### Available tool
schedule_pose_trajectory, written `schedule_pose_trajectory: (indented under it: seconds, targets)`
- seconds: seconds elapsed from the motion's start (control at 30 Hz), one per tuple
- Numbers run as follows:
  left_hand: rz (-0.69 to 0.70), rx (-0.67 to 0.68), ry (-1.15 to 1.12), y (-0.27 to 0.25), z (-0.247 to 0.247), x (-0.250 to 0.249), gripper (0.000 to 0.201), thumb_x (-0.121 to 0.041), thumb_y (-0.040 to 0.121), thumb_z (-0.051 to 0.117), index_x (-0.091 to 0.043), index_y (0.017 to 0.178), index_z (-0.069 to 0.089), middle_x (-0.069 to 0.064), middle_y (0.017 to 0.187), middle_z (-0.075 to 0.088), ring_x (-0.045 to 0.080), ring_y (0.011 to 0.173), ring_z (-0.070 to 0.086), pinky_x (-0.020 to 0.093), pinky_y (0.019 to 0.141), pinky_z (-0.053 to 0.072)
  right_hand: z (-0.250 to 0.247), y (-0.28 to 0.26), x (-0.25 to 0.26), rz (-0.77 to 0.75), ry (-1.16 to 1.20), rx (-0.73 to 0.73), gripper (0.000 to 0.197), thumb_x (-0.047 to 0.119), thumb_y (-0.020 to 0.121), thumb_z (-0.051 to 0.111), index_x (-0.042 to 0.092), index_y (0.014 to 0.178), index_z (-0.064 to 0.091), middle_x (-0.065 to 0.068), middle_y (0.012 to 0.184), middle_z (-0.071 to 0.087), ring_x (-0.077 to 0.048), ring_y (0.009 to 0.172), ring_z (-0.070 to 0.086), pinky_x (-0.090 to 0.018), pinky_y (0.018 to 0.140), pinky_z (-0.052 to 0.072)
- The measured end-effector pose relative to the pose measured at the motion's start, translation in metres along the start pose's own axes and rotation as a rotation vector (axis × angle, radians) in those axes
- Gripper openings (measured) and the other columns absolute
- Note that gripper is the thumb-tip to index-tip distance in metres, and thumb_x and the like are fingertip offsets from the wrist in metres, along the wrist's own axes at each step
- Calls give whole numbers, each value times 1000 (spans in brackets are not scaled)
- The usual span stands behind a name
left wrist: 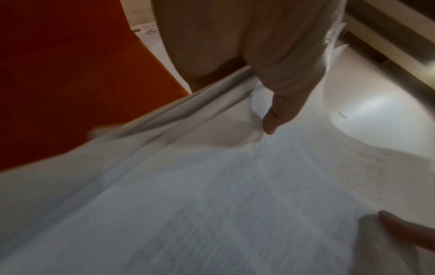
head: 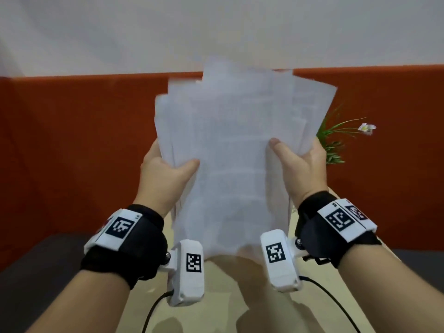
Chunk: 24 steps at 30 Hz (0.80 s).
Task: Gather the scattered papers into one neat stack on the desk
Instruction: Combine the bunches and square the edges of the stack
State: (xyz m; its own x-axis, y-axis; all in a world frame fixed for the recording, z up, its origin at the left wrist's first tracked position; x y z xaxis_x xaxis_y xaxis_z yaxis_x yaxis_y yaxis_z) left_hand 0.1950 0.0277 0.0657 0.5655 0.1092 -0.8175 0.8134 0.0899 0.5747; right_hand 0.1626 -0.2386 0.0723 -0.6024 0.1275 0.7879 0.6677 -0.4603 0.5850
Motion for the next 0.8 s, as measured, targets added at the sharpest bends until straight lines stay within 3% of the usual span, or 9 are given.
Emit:
schedule_pose_trajectory:
  seconds: [0.1, 0.27, 0.37, 0.43, 0.53, 0.63, 0.67, 0.73, 0.8]
  targets:
    - [-36, 26, -25, 0, 5, 6, 37, -7, 77, 75, -35, 96, 62, -8, 104, 71, 12, 99, 69, 29, 81, 55, 5, -1, -2, 15, -21, 43, 33, 22, 81, 75, 14, 110, 63, -3, 104, 73, -19, 99, 70, -36, 87, 56]
    - [-131, 45, -136, -2, 4, 19, 41, -9, 77, 76, -18, 115, 63, -4, 105, 73, 12, 97, 71, 22, 73, 57, 2, -5, -4, 31, 39, 62, 36, 26, 83, 73, 14, 116, 65, 1, 107, 74, -10, 98, 71, -22, 85, 56]
    - [-126, 43, -165, -4, 2, 18, 36, -15, 75, 77, -20, 108, 66, -4, 99, 75, 12, 90, 74, 18, 65, 57, 6, -6, 6, 9, 21, 68, 31, 49, 73, 70, 27, 95, 66, 9, 94, 73, 7, 84, 69, -11, 74, 52]
    - [-108, 75, -169, -6, 3, 15, 50, -22, 68, 80, -19, 115, 64, -3, 102, 75, 9, 92, 74, 17, 66, 57, 3, -2, 14, -11, 50, 33, 35, 54, 69, 64, 26, 90, 64, 11, 88, 70, 11, 74, 66, -7, 66, 49]
    - [-109, 110, -180, -7, 3, 12, 64, -25, 59, 80, -15, 120, 63, -1, 106, 76, 11, 94, 73, 19, 68, 58, 0, 3, 16, -1, 87, 21, 35, 54, 69, 63, 23, 86, 62, 11, 81, 69, 10, 66, 66, -6, 61, 48]
    - [-119, 148, -197, -7, 3, 11, 44, -22, 61, 78, -20, 104, 69, -5, 96, 79, 11, 88, 75, 19, 64, 57, -4, 8, 16, 6, 50, 13, 42, 64, 68, 63, 23, 68, 55, 14, 61, 60, 1, 52, 55, -11, 57, 46]
    - [-122, 166, -201, -6, 2, 11, 41, -21, 62, 78, -21, 103, 69, -5, 96, 79, 11, 88, 75, 19, 64, 57, -8, 11, 14, 22, 58, 2, 53, 71, 64, 61, 18, 69, 56, 9, 62, 62, -3, 55, 56, -15, 61, 48]
    - [-136, 208, -183, -5, 1, 10, 47, -19, 64, 77, -21, 110, 67, -3, 103, 78, 12, 93, 74, 22, 69, 59, -15, 15, 9, 86, 87, -14, 87, 83, 50, 51, 6, 89, 65, -19, 80, 69, -14, 68, 60, -32, 75, 55]
    - [-150, 226, -158, -4, 0, 11, 54, -18, 65, 78, -19, 118, 65, 0, 109, 76, 16, 99, 73, 32, 79, 58, -16, 13, 9, 145, 100, -4, 96, 86, 45, 44, 8, 98, 63, -35, 94, 63, -21, 76, 58, -37, 79, 53]
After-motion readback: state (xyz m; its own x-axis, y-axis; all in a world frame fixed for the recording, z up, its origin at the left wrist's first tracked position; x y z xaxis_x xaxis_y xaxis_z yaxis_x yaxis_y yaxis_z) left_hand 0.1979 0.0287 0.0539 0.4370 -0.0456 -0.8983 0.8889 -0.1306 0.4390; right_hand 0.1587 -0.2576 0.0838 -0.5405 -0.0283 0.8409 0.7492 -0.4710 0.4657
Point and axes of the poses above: each hand's wrist, its own y-axis towards the middle knuckle, its own z-axis out of the palm, x = y × z, the point moved 10 cm from there along y, towards the middle knuckle
